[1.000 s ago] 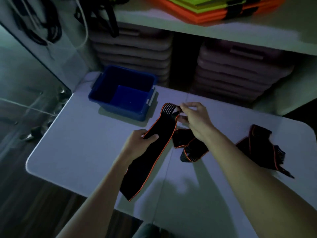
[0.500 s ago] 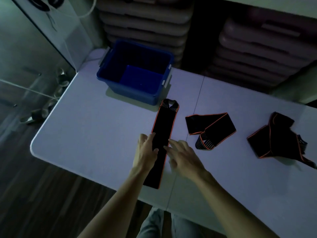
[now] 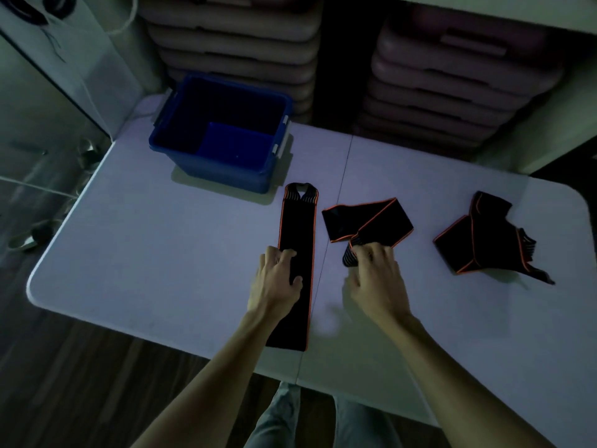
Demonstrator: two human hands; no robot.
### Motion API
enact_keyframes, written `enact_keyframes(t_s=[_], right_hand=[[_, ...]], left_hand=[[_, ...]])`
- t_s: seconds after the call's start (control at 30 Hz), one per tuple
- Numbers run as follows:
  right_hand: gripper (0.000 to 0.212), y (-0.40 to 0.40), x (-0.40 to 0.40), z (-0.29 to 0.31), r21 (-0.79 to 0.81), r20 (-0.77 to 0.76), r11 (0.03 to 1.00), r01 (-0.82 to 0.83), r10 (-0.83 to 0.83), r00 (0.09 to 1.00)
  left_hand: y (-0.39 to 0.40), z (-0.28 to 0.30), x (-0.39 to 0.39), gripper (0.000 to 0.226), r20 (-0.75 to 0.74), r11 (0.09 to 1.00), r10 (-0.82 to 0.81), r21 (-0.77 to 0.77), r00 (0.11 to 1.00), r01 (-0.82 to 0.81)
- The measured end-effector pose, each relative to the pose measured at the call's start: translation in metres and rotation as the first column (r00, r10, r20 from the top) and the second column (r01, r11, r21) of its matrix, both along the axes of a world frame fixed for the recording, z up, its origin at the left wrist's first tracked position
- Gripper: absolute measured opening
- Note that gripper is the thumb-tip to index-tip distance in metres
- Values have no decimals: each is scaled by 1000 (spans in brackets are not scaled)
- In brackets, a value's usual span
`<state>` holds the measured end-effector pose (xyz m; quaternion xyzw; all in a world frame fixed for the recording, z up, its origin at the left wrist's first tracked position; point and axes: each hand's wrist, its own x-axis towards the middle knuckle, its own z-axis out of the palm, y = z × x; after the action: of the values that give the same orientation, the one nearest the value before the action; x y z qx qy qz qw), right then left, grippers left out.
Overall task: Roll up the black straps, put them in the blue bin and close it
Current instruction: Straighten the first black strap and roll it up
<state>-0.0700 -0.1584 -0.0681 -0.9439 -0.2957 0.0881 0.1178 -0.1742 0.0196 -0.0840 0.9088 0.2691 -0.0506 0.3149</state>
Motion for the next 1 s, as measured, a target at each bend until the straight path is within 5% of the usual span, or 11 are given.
enact_keyframes(t_s=[0.17, 0.27, 0.37, 0.47, 0.6, 0.7, 0.83, 1.0], right_hand=[[25, -5, 26, -5, -78, -183, 995, 66, -80, 980], [12, -6, 38, 4, 148, -326, 979, 140, -85, 942], [9, -10, 49, 40, 435, -514, 841, 322, -62, 855], [5, -13, 56, 94, 556, -650, 683, 473, 3, 760], [6, -19, 70, 144, 617, -738, 578, 535, 186, 649], [8, -27, 84, 168, 654, -710, 579, 487, 247, 660], [7, -42, 104, 165, 656, -583, 623, 426, 60, 810], [14, -65, 107, 146, 488, -757, 717, 499, 63, 650]], left_hand=[[-18, 7, 14, 41, 28, 998, -34, -46, 999, 35], [-31, 10, 23, 39, 35, 996, -25, -88, 999, 28], [-50, 20, 40, 63, 41, 973, 19, -231, 999, -10], [-76, 37, 67, 82, 110, 936, 103, -348, 989, -59], [-108, 71, 100, 28, 278, 858, 345, -480, 896, -181], [-116, 87, 111, 13, 278, 763, 492, -594, 825, -254], [-112, 117, 112, 16, 196, 587, 498, -793, 845, -162], [-108, 144, 111, 24, 150, 545, 387, -833, 910, -95]])
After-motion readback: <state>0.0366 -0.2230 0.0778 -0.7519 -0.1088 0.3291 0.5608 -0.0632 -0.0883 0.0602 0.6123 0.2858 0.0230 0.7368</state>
